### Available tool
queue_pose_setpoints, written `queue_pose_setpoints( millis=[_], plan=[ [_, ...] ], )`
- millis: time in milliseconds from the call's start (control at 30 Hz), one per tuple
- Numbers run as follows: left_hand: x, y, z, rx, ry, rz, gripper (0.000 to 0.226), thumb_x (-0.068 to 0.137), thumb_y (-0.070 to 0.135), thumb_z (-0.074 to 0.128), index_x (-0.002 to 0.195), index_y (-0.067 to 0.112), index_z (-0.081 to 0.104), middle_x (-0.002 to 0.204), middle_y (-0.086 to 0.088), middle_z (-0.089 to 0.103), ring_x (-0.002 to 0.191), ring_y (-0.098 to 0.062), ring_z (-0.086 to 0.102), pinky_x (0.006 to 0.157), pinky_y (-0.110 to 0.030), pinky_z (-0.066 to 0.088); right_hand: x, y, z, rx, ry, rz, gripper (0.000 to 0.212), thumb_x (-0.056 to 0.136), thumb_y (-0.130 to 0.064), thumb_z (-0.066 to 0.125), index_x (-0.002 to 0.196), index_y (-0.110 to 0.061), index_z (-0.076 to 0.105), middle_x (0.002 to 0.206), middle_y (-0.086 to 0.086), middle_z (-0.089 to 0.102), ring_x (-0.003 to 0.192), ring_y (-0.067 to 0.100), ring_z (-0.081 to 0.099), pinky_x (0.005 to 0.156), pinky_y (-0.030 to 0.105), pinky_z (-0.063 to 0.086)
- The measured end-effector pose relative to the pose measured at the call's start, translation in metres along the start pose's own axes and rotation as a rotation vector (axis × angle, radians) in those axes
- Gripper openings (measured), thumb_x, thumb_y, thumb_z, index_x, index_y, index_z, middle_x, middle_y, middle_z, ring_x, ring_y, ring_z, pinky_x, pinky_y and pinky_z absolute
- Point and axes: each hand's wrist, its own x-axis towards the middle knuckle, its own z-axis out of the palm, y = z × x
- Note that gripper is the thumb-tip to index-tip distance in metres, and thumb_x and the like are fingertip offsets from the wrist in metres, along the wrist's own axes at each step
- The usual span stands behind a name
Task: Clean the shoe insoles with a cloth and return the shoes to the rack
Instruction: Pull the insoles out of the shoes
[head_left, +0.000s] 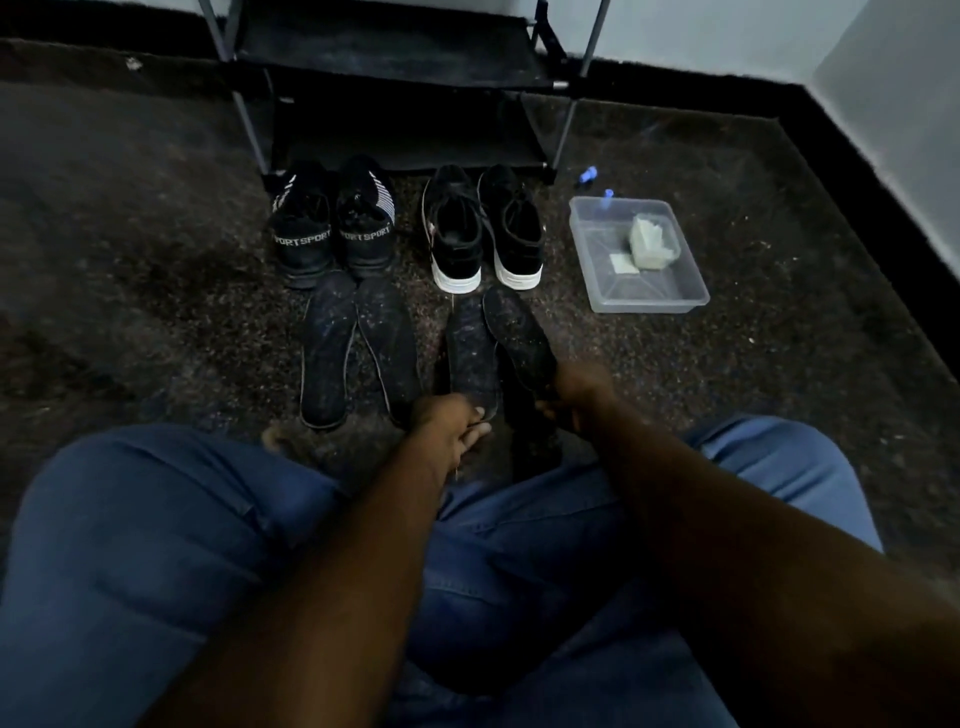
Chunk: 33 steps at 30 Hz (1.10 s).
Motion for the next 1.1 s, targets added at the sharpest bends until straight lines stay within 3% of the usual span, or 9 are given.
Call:
queue_pose_setpoints(
  millis=[100, 200, 333, 400, 533, 733, 800, 900, 1100],
  plan=[
    [0.005, -0.010, -0.003, 0.030, -0.035, -0.044, 0.016, 0.105, -0.003, 0.046, 0.109, -0.002, 0.062, 0.101, -0.012, 0.066, 0.069, -0.016, 0.060, 0.032, -0.014, 0.042, -0.001, 0.021, -0.003, -0.012, 0.003, 0.034, 0.013, 0.105, -0.014, 0.053, 0.099, -0.005, 0.061, 0.096, 0.018, 0.066, 0.067, 0.024, 0.065, 0.042, 0.025, 0.051],
    [0.006, -0.017, 0.007, -0.056, -0.036, -0.052, 0.021, 0.105, -0.004, 0.045, 0.120, -0.001, 0.059, 0.096, -0.012, 0.064, 0.075, -0.018, 0.059, 0.035, -0.020, 0.049, -0.005, 0.023, -0.006, -0.014, -0.050, 0.021, 0.023, 0.106, -0.012, 0.050, 0.083, -0.014, 0.055, 0.091, 0.008, 0.063, 0.066, 0.013, 0.060, 0.044, 0.016, 0.048],
    [0.009, -0.019, 0.008, -0.155, 0.073, -0.029, 0.021, 0.102, -0.007, 0.049, 0.118, -0.008, 0.062, 0.107, -0.017, 0.070, 0.078, -0.022, 0.066, 0.034, -0.020, 0.047, 0.012, 0.013, 0.004, -0.065, -0.154, 0.047, 0.020, 0.104, -0.018, 0.056, 0.114, -0.003, 0.066, 0.096, 0.018, 0.071, 0.062, 0.025, 0.068, 0.040, 0.026, 0.051],
    [0.010, -0.017, 0.008, -0.161, 0.097, -0.007, 0.013, 0.101, -0.008, 0.052, 0.104, -0.008, 0.065, 0.110, -0.019, 0.069, 0.077, -0.025, 0.067, 0.036, -0.020, 0.049, 0.012, 0.012, 0.004, -0.151, -0.200, 0.033, 0.017, 0.104, -0.017, 0.055, 0.112, -0.004, 0.064, 0.101, 0.019, 0.069, 0.066, 0.027, 0.067, 0.039, 0.026, 0.051],
    [0.003, -0.013, 0.017, -0.093, 0.134, 0.050, 0.022, 0.098, -0.010, 0.056, 0.118, -0.005, 0.063, 0.118, -0.021, 0.070, 0.089, -0.029, 0.071, 0.037, -0.019, 0.049, 0.023, 0.022, 0.004, -0.285, -0.125, -0.105, 0.024, 0.096, -0.019, 0.059, 0.116, -0.008, 0.066, 0.108, 0.014, 0.068, 0.089, 0.028, 0.072, 0.072, 0.039, 0.065],
    [0.009, -0.013, 0.027, 0.262, 0.177, 0.207, 0.027, 0.089, 0.004, 0.076, 0.112, 0.009, 0.063, 0.106, -0.014, 0.072, 0.083, -0.028, 0.073, 0.054, -0.032, 0.062, 0.024, 0.024, -0.002, -0.590, -0.021, -0.254, 0.036, 0.098, -0.032, 0.062, 0.113, 0.000, 0.071, 0.119, 0.019, 0.071, 0.114, 0.035, 0.066, 0.097, 0.035, 0.052],
    [0.011, -0.008, 0.026, 0.476, 0.286, 0.253, 0.026, 0.082, 0.024, 0.083, 0.098, 0.010, 0.067, 0.089, -0.008, 0.071, 0.077, -0.029, 0.075, 0.065, -0.044, 0.066, 0.026, 0.022, -0.003, -0.572, 0.024, -0.249, 0.031, 0.097, -0.028, 0.066, 0.111, -0.002, 0.071, 0.119, 0.018, 0.071, 0.113, 0.032, 0.066, 0.091, 0.031, 0.048],
    [0.008, -0.003, 0.025, 0.718, 0.413, 0.294, 0.048, 0.075, 0.052, 0.077, 0.105, 0.014, 0.074, 0.095, -0.010, 0.075, 0.078, -0.031, 0.075, 0.071, -0.043, 0.065, 0.030, 0.023, -0.001, -0.558, 0.041, -0.268, 0.029, 0.094, -0.028, 0.070, 0.109, -0.003, 0.071, 0.118, 0.018, 0.071, 0.111, 0.032, 0.067, 0.082, 0.026, 0.043],
    [0.002, -0.004, 0.023, 0.911, 0.470, 0.327, 0.040, 0.089, 0.035, 0.072, 0.120, 0.010, 0.066, 0.121, -0.016, 0.069, 0.102, -0.035, 0.068, 0.069, -0.034, 0.049, 0.032, 0.025, 0.000, -0.573, 0.062, -0.310, 0.030, 0.092, -0.028, 0.072, 0.109, -0.004, 0.069, 0.119, 0.020, 0.070, 0.113, 0.034, 0.065, 0.088, 0.031, 0.047]
  ],
)
